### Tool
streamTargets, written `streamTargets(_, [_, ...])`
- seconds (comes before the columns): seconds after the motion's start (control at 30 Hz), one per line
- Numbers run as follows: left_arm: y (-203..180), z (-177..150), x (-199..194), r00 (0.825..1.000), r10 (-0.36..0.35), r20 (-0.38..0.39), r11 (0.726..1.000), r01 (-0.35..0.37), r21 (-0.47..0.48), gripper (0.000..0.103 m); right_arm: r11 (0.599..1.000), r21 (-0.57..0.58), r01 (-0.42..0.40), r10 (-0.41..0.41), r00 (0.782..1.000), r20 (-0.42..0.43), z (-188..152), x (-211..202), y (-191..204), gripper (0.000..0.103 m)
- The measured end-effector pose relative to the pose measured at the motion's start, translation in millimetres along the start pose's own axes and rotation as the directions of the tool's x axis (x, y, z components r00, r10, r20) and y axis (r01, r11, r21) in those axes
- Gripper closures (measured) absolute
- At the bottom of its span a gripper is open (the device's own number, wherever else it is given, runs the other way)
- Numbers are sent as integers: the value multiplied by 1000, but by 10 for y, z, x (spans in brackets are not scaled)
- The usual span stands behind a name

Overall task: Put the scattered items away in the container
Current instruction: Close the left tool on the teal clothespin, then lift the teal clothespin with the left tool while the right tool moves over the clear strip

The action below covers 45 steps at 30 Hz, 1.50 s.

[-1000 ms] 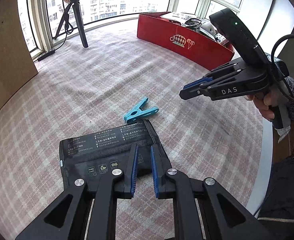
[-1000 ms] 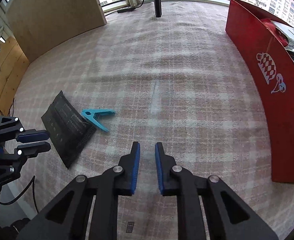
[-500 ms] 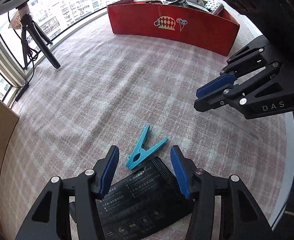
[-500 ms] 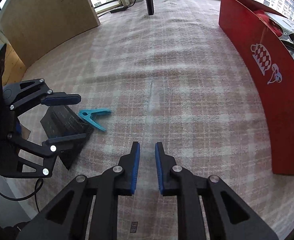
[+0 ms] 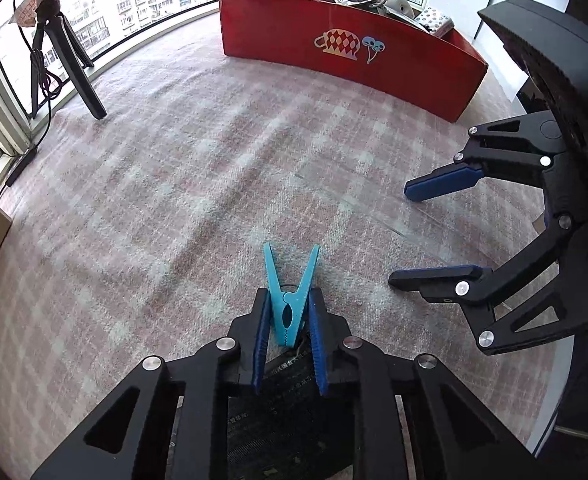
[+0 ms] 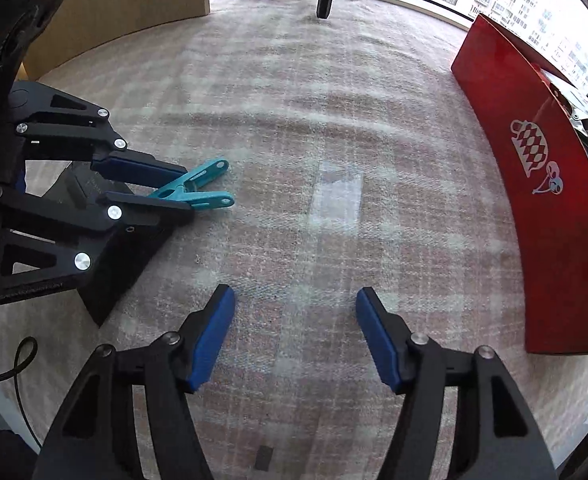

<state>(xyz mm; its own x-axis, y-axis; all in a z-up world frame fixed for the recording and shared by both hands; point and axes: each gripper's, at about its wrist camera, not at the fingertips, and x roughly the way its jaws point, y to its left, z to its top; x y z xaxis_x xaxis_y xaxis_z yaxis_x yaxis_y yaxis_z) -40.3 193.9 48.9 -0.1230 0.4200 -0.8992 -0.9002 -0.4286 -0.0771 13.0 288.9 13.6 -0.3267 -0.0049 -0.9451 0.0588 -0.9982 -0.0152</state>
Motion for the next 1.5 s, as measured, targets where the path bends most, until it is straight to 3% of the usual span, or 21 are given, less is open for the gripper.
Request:
streamTargets(0.03, [23, -1, -8, 1000, -7, 8, 1000, 7, -9, 86, 1000, 4, -4, 4, 1000, 0, 6, -1, -8, 47])
streamTargets(0.07, [45, -1, -16, 1000, -15, 16, 1000, 15, -17, 86, 1000, 10, -9, 9, 1000, -1, 10, -4, -25, 63])
streamTargets(0.1, [61, 0, -25, 1000, -17, 22, 1000, 18, -20, 86, 1000, 17, -18, 18, 1000, -4, 11, -9, -54, 71])
streamTargets(0.13, [73, 3, -36, 1000, -14, 27, 1000, 15, -20, 86, 999, 24, -26, 26, 1000, -6, 12, -14, -83, 73])
streamTargets(0.43, [75, 47, -169, 998, -11, 66, 1000, 12, -9, 86, 992, 84, -94, 94, 996, -2, -7, -79, -208, 74])
streamTargets(0.7, [27, 52, -260, 996, -13, 86, 1000, 14, -13, 86, 991, 86, -105, 102, 994, 37, -31, -250, -285, 74])
streamTargets(1.5, [7, 49, -168, 998, -17, 53, 1000, 18, -9, 86, 954, 182, -237, 221, 969, 108, -188, -334, -511, 74])
